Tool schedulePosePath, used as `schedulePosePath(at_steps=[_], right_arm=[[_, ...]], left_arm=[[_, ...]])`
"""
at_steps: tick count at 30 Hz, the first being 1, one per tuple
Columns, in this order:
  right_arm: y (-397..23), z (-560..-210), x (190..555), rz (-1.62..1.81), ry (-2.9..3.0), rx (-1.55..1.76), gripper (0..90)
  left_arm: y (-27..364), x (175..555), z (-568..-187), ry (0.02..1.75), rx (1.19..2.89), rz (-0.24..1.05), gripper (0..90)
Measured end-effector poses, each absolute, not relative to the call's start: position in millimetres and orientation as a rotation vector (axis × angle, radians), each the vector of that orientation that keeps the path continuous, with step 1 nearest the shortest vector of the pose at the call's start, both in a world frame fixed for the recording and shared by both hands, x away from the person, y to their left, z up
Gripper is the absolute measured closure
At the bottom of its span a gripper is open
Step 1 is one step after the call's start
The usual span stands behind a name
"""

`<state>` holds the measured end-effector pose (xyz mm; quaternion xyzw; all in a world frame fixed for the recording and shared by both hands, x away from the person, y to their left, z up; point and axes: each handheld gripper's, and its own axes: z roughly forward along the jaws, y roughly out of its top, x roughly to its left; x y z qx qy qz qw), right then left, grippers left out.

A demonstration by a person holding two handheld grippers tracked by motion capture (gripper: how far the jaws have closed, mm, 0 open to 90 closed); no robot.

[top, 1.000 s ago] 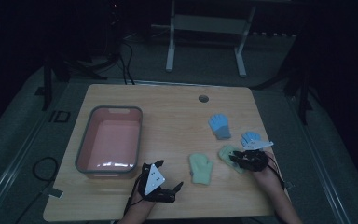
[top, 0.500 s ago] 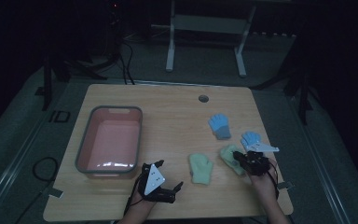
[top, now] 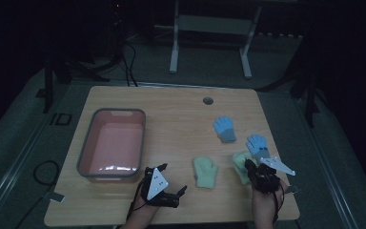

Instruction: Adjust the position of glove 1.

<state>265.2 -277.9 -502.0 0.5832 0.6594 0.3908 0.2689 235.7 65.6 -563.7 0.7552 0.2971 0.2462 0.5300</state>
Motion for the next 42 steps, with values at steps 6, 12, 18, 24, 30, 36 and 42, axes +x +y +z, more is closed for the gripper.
schedulePosePath(at_steps=[6, 12, 18, 24, 30, 36, 42], right_arm=[[-283, -524, 263, 1.015, 1.728, 1.669, 87.4], [-281, -546, 272, 0.951, 1.73, 1.72, 87.1], [-280, -552, 273, 0.938, 1.755, 1.699, 74.5], [-278, -540, 272, 0.907, 1.821, 1.62, 66.7], [-282, -524, 276, 0.947, 1.914, 1.526, 65.4], [-291, -521, 280, 0.904, 1.968, 1.461, 64.5], [-301, -517, 286, 0.934, 2.071, 1.364, 63.6]], left_arm=[[65, 236, -564, 0.707, 1.807, 0.589, 1.3], [65, 236, -564, 0.701, 1.811, 0.591, 1.3], [65, 236, -564, 0.697, 1.816, 0.588, 1.3], [64, 235, -564, 0.695, 1.818, 0.589, 1.3], [64, 236, -564, 0.692, 1.822, 0.586, 1.3], [65, 236, -564, 0.698, 1.819, 0.583, 1.3], [65, 236, -564, 0.704, 1.814, 0.584, 1.3]])
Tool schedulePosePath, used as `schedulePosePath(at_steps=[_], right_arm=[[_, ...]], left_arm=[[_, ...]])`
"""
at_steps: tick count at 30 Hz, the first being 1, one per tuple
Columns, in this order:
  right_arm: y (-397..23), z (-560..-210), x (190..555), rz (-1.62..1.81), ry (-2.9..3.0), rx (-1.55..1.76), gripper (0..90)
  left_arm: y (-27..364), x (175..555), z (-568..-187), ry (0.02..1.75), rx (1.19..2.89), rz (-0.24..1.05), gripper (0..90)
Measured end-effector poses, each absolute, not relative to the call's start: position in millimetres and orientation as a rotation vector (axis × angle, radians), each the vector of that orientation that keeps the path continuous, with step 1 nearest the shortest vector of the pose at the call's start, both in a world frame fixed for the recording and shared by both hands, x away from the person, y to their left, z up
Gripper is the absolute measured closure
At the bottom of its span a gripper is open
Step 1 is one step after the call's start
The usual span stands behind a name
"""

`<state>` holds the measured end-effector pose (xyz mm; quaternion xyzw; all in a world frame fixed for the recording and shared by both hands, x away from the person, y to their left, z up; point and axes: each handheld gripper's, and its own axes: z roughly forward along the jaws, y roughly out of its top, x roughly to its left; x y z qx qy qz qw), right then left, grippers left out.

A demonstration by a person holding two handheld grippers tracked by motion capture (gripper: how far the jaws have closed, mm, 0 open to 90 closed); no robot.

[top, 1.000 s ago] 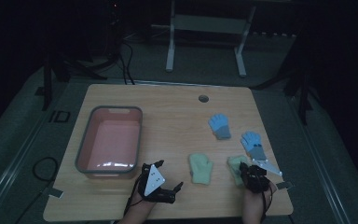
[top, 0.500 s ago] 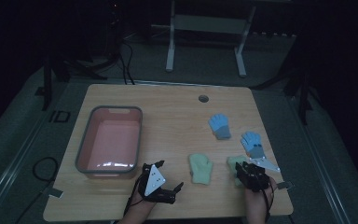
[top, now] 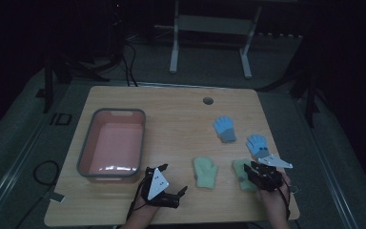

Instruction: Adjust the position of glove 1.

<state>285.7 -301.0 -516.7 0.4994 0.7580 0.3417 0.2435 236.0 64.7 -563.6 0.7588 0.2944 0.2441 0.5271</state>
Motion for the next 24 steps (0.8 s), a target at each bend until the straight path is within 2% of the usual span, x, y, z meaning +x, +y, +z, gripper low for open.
schedulePosePath(at_steps=[15, 24], right_arm=[[-328, -508, 297, 0.981, 2.284, 1.075, 63.4], [-329, -509, 294, 1.008, 2.332, 0.987, 62.8]], left_arm=[[69, 237, -564, 0.726, 1.78, 0.567, 1.3], [69, 235, -564, 0.72, 1.767, 0.58, 1.3]])
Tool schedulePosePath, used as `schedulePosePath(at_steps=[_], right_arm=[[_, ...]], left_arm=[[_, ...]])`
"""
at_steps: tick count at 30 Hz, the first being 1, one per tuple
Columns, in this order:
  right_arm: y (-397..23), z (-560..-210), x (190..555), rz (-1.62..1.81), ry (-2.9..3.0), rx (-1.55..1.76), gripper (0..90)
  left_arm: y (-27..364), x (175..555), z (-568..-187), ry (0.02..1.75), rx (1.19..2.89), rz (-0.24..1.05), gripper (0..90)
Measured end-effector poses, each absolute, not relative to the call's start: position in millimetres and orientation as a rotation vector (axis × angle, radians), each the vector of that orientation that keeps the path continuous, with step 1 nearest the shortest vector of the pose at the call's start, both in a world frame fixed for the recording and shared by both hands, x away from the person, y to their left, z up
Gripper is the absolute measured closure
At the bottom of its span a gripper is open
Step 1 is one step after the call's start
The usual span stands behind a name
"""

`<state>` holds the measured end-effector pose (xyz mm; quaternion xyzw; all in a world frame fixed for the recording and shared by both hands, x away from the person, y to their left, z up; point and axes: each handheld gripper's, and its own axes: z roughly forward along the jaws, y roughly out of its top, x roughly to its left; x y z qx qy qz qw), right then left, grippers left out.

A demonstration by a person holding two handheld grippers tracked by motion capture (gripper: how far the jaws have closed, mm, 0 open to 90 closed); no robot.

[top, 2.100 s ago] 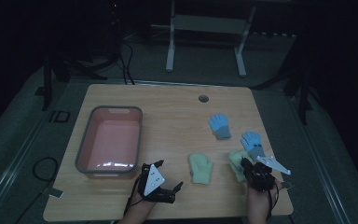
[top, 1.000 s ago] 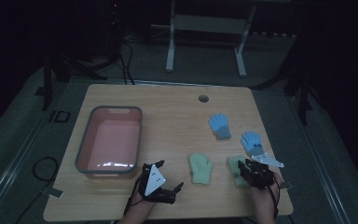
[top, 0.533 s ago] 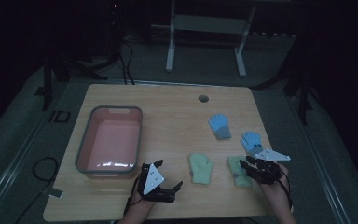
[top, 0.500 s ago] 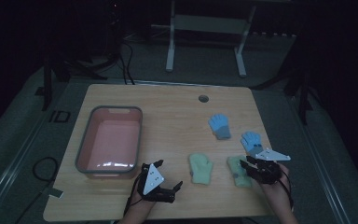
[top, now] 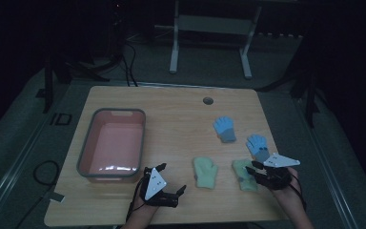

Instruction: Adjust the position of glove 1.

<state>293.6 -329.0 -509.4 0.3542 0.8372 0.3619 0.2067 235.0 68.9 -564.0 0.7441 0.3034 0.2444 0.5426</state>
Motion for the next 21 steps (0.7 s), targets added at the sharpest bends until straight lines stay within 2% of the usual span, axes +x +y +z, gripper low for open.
schedulePosePath(at_steps=[14, 16, 21], right_arm=[[-329, -546, 289, 0.983, 2.36, 1.052, 59.5], [-327, -549, 288, 0.989, 2.344, 1.045, 63.6], [-321, -550, 285, 0.963, 2.325, 1.056, 80.5]], left_arm=[[68, 235, -564, 0.714, 1.774, 0.582, 1.3], [68, 235, -564, 0.714, 1.775, 0.584, 1.3], [68, 235, -564, 0.715, 1.778, 0.584, 1.3]])
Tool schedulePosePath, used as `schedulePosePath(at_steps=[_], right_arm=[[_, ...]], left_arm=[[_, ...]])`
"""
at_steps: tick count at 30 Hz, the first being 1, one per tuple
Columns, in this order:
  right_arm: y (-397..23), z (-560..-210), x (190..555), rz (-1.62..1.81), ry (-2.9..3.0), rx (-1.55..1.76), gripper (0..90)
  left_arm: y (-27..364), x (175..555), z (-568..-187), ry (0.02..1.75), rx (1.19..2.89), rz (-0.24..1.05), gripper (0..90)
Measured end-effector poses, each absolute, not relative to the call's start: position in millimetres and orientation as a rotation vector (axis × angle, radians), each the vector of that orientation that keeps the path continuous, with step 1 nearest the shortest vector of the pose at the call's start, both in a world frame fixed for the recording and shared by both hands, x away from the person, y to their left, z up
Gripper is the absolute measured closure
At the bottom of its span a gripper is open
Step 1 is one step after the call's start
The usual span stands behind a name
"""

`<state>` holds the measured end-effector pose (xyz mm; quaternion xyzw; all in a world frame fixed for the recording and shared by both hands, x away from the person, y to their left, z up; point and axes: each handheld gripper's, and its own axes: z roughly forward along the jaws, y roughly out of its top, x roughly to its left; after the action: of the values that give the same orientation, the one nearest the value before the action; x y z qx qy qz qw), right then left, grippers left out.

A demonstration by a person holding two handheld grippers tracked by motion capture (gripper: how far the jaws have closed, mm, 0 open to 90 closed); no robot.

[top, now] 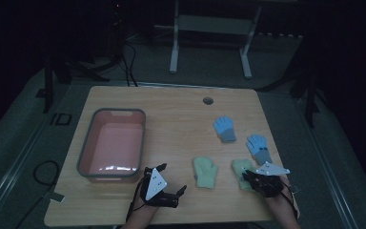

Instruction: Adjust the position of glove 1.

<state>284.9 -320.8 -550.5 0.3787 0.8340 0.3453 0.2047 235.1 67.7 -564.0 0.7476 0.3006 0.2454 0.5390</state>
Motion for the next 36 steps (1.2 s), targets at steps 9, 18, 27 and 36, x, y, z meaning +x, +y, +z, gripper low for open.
schedulePosePath(at_steps=[9, 18, 27, 36], right_arm=[[-308, -535, 277, 0.926, 2.182, 1.169, 85.2], [-276, -485, 274, 0.977, 2.05, 1.163, 85.2], [-228, -472, 272, 1.071, 2.044, 1.177, 85.2], [-191, -477, 268, 1.073, 2.058, 1.184, 85.1]], left_arm=[[68, 235, -564, 0.718, 1.776, 0.585, 1.3], [68, 235, -564, 0.723, 1.775, 0.586, 1.3], [68, 235, -564, 0.716, 1.775, 0.586, 1.3], [67, 235, -564, 0.718, 1.773, 0.584, 1.3]])
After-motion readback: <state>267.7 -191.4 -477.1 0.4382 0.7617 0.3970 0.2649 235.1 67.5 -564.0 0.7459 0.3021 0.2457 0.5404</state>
